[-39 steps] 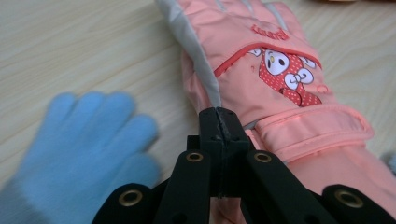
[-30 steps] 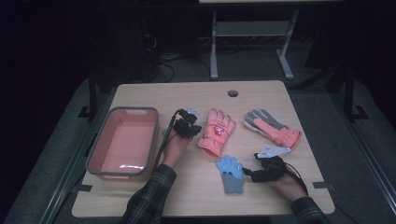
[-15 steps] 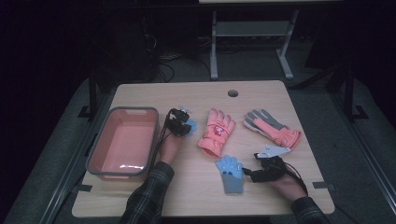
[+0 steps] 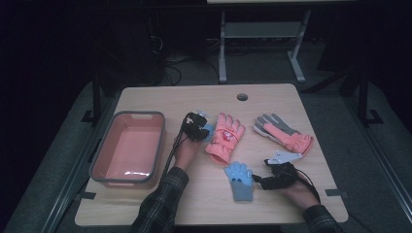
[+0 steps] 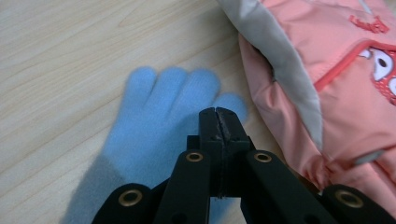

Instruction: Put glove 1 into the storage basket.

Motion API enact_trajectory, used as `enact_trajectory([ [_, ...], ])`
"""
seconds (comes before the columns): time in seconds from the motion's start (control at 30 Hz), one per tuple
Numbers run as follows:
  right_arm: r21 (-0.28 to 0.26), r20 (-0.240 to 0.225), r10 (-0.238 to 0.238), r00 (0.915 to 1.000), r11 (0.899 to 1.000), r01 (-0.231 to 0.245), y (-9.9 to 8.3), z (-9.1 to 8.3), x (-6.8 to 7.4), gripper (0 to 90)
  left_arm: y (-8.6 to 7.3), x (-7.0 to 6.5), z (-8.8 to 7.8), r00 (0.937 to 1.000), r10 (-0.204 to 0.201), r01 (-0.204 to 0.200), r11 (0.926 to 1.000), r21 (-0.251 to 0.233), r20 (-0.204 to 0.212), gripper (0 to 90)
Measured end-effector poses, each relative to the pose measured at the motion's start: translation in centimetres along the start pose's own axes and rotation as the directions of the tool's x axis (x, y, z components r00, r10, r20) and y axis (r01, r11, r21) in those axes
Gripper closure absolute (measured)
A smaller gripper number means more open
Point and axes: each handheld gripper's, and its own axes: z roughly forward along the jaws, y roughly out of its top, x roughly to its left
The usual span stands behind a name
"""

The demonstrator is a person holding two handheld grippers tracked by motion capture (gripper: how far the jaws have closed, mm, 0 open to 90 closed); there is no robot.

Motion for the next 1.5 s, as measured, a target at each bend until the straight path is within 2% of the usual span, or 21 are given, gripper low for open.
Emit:
enact_trajectory([
  [0.07, 0.001, -0.001, 0.001, 1.0000, 1.000, -0.001, 0.0, 0.0, 0.0, 22.2, 0.0, 0.5, -0.6, 1.0000, -0.003, 0.003, 0.9999, -0.011, -0.006, 89.5],
  [0.1, 0.001, -0.001, 0.001, 1.0000, 1.000, -0.001, 0.0, 0.0, 0.0, 22.2, -0.1, 1.3, -1.4, 0.9996, -0.009, 0.009, 0.9999, -0.015, -0.026, 89.4],
  [0.13, 0.001, -0.001, 0.000, 1.0000, 1.000, 0.000, 0.0, 0.0, 0.0, 22.2, -0.1, 1.3, -1.4, 0.9996, -0.009, 0.009, 0.9999, -0.015, -0.026, 89.4],
  [0.23, 0.001, -0.001, 0.000, 1.0000, 1.000, 0.000, 0.0, 0.0, 0.0, 22.2, -0.5, 2.7, -2.4, 0.9976, -0.031, 0.031, 0.9995, -0.009, -0.062, 88.6],
  [0.47, 0.001, 0.000, 0.001, 1.0000, 1.000, -0.001, 0.0, 0.0, 0.0, 22.1, -1.2, 3.1, -1.8, 0.9947, -0.043, 0.047, 0.9982, 0.037, -0.094, 88.5],
  [0.53, 0.001, 0.000, 0.001, 1.0000, 1.000, -0.001, 0.0, 0.0, 0.0, 22.1, -1.5, 2.9, -1.7, 0.9949, -0.043, 0.048, 0.9970, 0.060, -0.091, 89.5],
  [0.7, 0.000, 0.000, 0.000, 1.0000, 1.000, 0.000, 0.0, 0.0, 0.0, 22.1, -2.0, 2.3, -2.2, 0.9962, -0.040, 0.046, 0.9962, 0.074, -0.077, 89.6],
  [0.9, 0.000, 0.000, -0.001, 1.0000, 1.000, 0.001, 0.0, 0.0, 0.0, 22.1, -3.2, 0.9, -3.2, 0.9996, -0.009, 0.011, 0.9965, 0.082, -0.026, 89.5],
  [1.17, 0.000, 0.000, 0.000, 1.0000, 1.000, 0.000, 0.0, 0.0, 0.0, 22.1, -4.3, -0.7, -4.3, 0.9986, 0.041, -0.044, 0.9947, 0.093, 0.032, 86.4],
  [1.3, 0.000, 0.000, -0.001, 1.0000, 1.000, 0.001, 0.0, 0.0, 0.0, 22.1, -4.2, -0.6, -4.5, 0.9989, 0.046, -0.046, 0.9973, 0.057, 0.005, 72.1],
  [1.33, 0.001, 0.000, -0.001, 1.0000, 1.000, 0.001, 0.0, 0.0, 0.0, 22.1, -4.3, -0.4, -4.4, 0.9993, 0.036, -0.037, 0.9980, 0.052, 0.007, 72.1],
  [1.43, 0.000, 0.000, -0.001, 1.0000, 1.000, 0.001, 0.0, 0.0, 0.0, 22.1, -4.4, -0.3, -4.0, 0.9986, 0.052, -0.052, 0.9963, 0.069, 0.009, 68.8],
  [1.5, 0.000, 0.000, -0.001, 1.0000, 1.000, 0.001, 0.0, 0.0, 0.0, 22.0, -4.5, -0.2, -3.9, 0.9983, 0.055, -0.056, 0.9962, 0.066, 0.016, 72.9],
])
